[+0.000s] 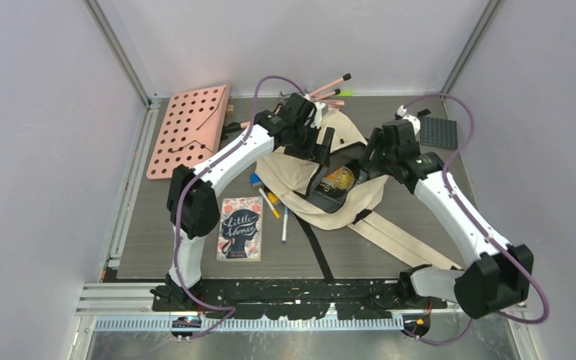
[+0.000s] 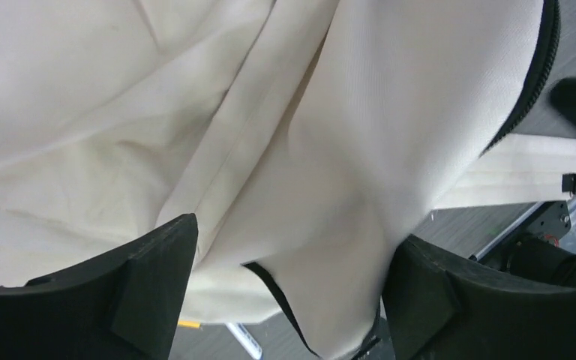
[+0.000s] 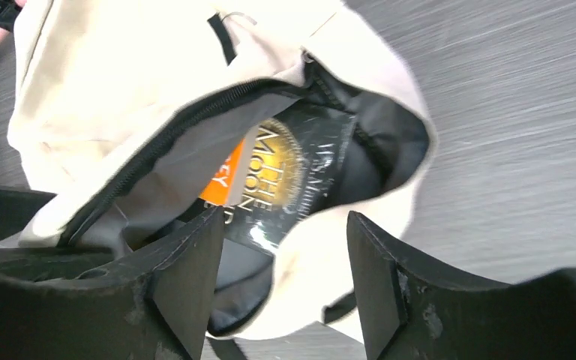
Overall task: Pack the student bag
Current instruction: Pick up the book from the center of the board.
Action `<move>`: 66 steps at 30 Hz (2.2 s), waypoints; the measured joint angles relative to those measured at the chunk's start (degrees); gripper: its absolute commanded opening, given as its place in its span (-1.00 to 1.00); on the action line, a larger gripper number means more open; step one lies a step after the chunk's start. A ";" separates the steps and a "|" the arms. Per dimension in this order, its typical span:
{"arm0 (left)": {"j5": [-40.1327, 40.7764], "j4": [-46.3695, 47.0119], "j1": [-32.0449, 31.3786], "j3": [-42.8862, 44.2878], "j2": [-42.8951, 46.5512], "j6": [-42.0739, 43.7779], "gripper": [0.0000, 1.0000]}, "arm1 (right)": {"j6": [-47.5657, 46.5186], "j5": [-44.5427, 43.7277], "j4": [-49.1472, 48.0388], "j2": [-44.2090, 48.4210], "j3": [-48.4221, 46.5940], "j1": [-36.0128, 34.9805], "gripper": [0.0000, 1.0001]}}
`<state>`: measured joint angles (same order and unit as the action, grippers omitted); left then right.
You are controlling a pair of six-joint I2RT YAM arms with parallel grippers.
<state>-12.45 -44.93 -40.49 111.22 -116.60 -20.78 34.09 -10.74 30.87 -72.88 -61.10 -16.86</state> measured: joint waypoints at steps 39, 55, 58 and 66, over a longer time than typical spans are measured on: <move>-0.87 -0.55 34.16 -66.25 45.31 -11.58 0.69 | -4.76 35.17 5.35 -46.71 -35.98 -27.45 0.35; -3.43 2.69 34.67 -62.82 33.31 -7.06 0.17 | 1.90 30.71 5.11 -54.80 -38.40 -30.67 0.27; -4.00 3.87 34.69 -63.14 33.31 -7.04 0.17 | 2.14 29.86 5.09 -54.99 -38.40 -31.19 0.27; -4.66 6.62 35.43 -64.35 30.40 -6.80 -0.15 | 3.39 31.50 2.43 -55.76 -38.34 -31.56 0.26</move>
<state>-17.10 -38.30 -5.06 46.87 -86.19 -27.57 37.47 20.75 33.30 -128.64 -99.44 -48.42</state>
